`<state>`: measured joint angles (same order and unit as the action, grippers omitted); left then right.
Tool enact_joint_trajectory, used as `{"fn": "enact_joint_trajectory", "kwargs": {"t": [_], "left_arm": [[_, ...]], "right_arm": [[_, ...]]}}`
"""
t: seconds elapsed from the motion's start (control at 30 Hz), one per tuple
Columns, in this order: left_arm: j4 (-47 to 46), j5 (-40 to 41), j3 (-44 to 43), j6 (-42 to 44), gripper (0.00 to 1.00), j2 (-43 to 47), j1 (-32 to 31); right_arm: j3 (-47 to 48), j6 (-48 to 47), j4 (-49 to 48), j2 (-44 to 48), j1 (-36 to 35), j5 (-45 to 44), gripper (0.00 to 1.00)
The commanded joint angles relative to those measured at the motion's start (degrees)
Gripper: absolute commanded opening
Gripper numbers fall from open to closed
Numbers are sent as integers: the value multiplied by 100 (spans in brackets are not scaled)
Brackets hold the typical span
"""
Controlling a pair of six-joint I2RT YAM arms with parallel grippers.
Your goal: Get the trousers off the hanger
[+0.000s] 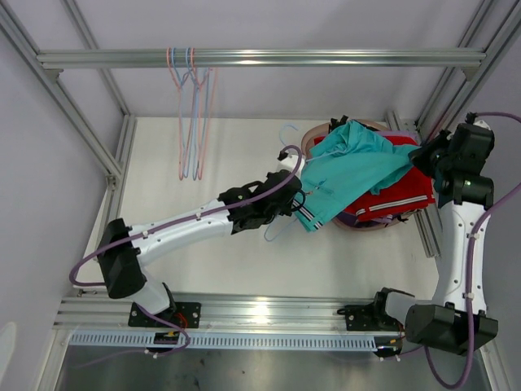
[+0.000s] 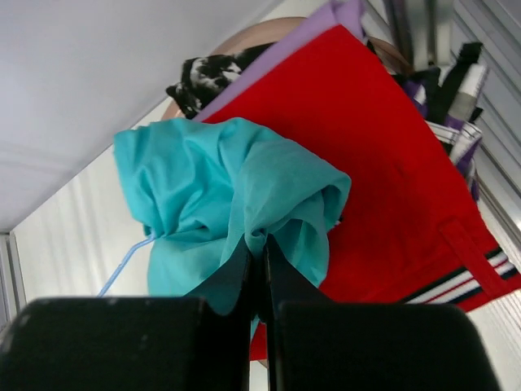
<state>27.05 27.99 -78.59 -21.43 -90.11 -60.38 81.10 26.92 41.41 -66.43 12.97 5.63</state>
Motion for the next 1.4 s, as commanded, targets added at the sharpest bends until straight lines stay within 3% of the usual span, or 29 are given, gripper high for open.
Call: {"fn": "enact_joint_trajectory", "kwargs": {"t": [0.0,0.27,0.37,0.4,0.43,0.47,0.53,0.63,0.97,1.37], "left_arm": [[-59,339,-34,201,0,379,-26],[29,418,-402,455,0,564,-26],[11,409,-569,578,0,556,-26],[20,401,-614,657,0,529,-26],[63,409,-718,693,0,503,-26],[90,427,-763,728,0,433,-26],[151,497,-983,824,0,362,-26],[169,453,-1167,939,0,274,-26],[-42,313,-904,939,0,397,-26],[-139,234,-781,895,0,538,-26]], "right_arm": [[-226,76,-668,219,302,132,0],[-367,314,-1091,-123,872,105,0],[-288,306,-1021,-379,988,543,3],[-314,253,-1038,-362,936,658,10],[-384,209,-1047,-257,892,702,40],[-411,139,-1021,-160,839,685,50],[-394,121,-986,146,655,685,65],[-227,68,-688,428,287,571,75],[-568,375,95,1229,-1760,-61,79],[-2036,1254,-246,1731,-2879,-528,79]]}}
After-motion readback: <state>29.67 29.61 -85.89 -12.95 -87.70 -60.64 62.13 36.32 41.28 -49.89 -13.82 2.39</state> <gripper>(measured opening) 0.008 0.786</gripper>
